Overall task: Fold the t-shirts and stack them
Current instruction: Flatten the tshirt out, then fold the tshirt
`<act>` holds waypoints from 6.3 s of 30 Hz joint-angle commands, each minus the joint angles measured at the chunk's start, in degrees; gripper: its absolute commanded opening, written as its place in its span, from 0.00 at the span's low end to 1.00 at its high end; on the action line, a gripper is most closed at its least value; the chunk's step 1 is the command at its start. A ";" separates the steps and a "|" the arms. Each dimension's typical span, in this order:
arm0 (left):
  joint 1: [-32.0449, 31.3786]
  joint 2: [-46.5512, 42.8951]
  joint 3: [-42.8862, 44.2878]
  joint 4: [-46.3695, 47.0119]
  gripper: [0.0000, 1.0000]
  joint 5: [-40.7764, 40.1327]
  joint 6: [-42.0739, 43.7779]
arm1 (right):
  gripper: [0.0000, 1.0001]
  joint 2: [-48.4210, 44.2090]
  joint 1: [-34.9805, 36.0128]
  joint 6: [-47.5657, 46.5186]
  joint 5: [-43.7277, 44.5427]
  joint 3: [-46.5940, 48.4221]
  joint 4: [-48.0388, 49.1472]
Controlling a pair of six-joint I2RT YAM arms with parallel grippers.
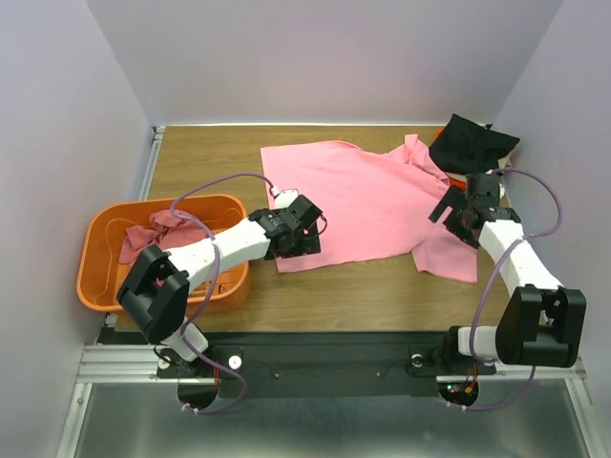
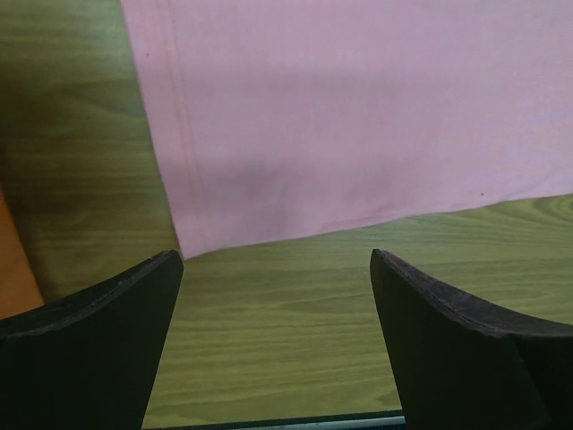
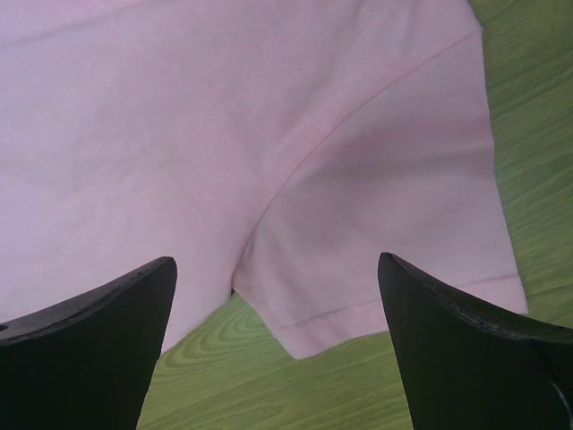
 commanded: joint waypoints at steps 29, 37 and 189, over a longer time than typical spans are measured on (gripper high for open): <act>-0.59 7.11 -6.46 -2.81 0.94 -0.29 -27.99 | 1.00 4.03 -10.58 2.20 -6.51 -0.61 2.44; -0.50 9.75 -5.76 -1.75 0.71 -1.00 -26.24 | 1.00 3.67 -11.02 2.20 -6.34 -1.40 2.53; 9.25 0.61 -0.14 -3.51 0.00 15.09 8.31 | 0.01 7.18 -18.49 -4.13 -8.10 12.39 -7.58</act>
